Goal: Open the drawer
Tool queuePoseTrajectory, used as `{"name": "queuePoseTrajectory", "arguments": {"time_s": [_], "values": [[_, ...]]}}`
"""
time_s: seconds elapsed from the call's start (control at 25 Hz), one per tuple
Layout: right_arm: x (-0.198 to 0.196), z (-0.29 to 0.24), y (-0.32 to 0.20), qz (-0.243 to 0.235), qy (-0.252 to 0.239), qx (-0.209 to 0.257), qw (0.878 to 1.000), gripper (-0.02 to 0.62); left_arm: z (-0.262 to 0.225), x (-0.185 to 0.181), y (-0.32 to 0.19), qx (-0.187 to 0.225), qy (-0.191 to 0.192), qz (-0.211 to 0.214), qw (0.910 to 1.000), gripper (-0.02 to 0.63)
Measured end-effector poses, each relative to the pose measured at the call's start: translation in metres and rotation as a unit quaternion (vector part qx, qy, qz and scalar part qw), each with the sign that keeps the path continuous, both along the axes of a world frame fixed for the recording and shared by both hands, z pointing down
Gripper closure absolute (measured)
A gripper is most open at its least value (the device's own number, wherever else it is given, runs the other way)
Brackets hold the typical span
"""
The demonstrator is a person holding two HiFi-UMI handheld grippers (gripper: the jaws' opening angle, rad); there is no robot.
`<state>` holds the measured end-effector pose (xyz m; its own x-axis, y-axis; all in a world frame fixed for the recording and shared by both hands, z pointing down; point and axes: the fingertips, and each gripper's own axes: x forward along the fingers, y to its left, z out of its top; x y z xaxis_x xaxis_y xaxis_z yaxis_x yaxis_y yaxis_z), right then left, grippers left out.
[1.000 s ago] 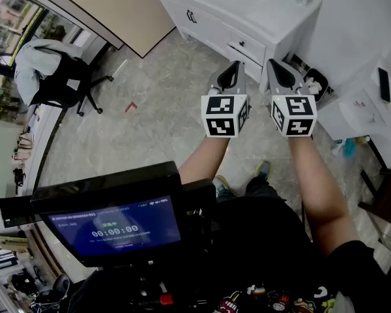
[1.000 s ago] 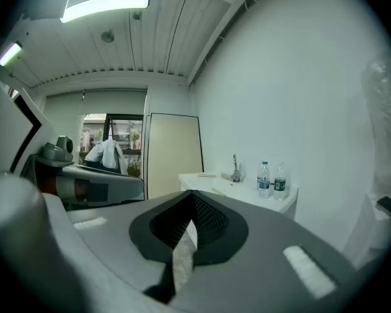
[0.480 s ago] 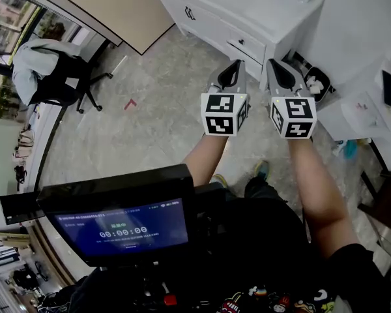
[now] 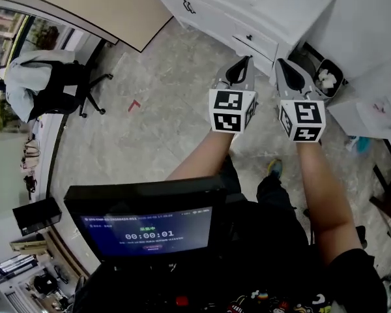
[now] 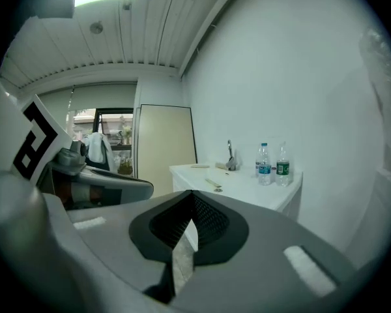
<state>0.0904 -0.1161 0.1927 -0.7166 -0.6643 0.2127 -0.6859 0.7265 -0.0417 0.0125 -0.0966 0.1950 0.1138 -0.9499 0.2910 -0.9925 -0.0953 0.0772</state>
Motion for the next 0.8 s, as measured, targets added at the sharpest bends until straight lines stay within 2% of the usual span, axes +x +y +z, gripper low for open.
{"name": "queuePoseTrajectory", "arguments": {"time_s": [0.2,0.32,0.52,0.68,0.8], "values": [[-0.026,0.046,-0.043,0.077,-0.012,-0.014,0.997,0.571,0.051,-0.042,-0.06,-0.005,-0.013,0.06,0.9981,0.606],[-0.043,0.085,-0.071,0.107,-0.015,-0.011,0.994,0.57,0.093,-0.066,-0.1,0.005,-0.01,0.078,0.9969,0.606],[-0.068,0.17,-0.106,0.123,-0.005,-0.004,0.992,0.569,0.19,-0.086,-0.155,0.014,-0.014,0.106,0.9942,0.583],[-0.073,0.234,-0.124,0.134,0.001,-0.003,0.991,0.569,0.27,-0.092,-0.19,0.008,-0.008,0.122,0.9925,0.557],[-0.074,0.27,-0.135,0.143,0.001,-0.001,0.99,0.569,0.31,-0.095,-0.212,0.015,-0.007,0.139,0.9901,0.552]]}}
